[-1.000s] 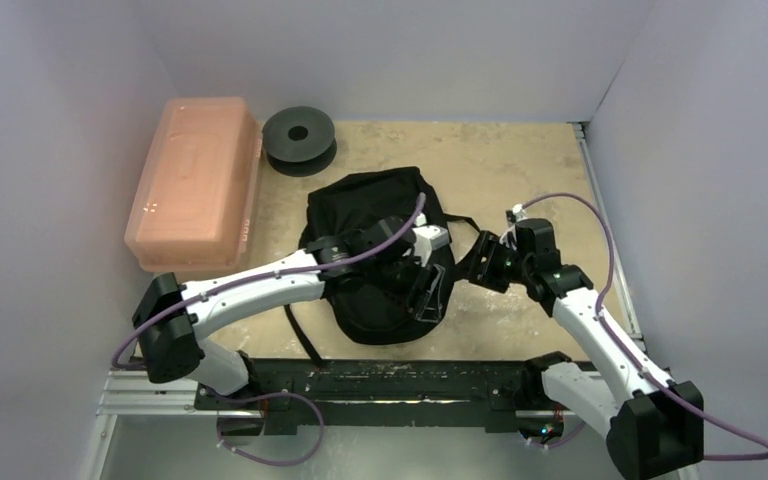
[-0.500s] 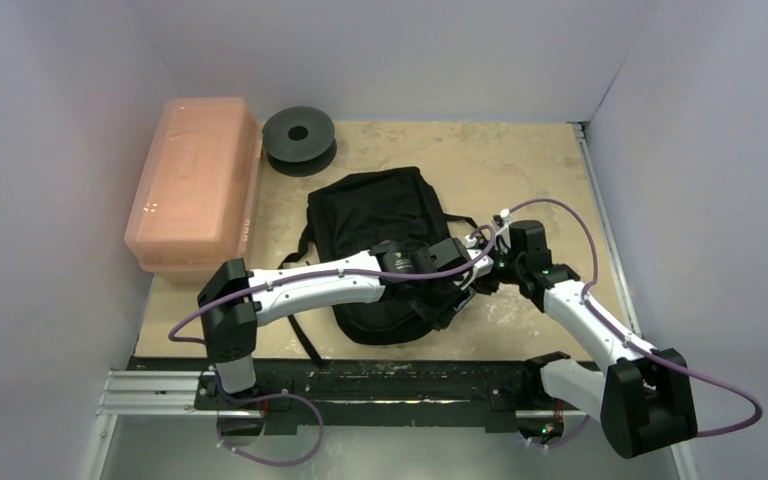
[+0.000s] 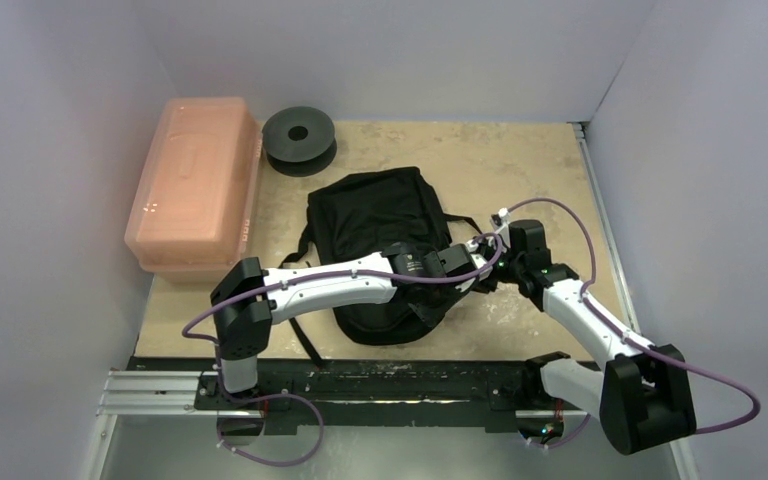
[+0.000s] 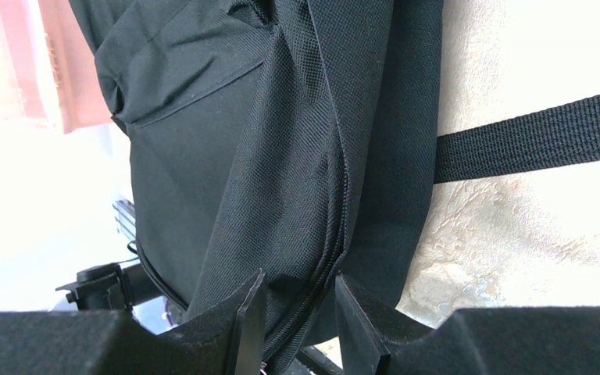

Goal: Pack the student bag
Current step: Zip the student bag at the center of the board.

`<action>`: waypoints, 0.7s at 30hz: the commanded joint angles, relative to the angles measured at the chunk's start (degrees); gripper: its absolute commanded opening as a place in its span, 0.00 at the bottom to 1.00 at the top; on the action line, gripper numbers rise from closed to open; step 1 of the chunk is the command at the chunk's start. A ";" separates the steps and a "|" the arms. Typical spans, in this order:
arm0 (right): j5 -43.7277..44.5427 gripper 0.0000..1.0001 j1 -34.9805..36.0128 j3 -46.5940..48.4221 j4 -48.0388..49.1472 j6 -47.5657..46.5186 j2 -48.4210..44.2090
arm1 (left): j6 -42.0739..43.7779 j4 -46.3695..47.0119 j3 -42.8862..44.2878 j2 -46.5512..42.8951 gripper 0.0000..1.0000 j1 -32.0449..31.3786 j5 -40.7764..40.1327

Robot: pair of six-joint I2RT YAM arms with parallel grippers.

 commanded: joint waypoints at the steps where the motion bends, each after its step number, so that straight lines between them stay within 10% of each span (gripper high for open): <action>1: -2.54 0.40 -0.14 -0.37 0.55 -1.75 0.16 | 0.57 -0.49 2.48 -0.16 0.19 -0.10 -1.83; 14: -4.52 0.41 0.52 -4.10 0.89 -1.14 -1.79 | -1.34 0.81 1.16 -3.27 0.00 -0.10 3.00; 21: -4.86 0.05 0.43 -5.76 11.53 7.37 -0.19 | -1.24 0.75 -0.48 -4.52 0.00 -0.10 4.65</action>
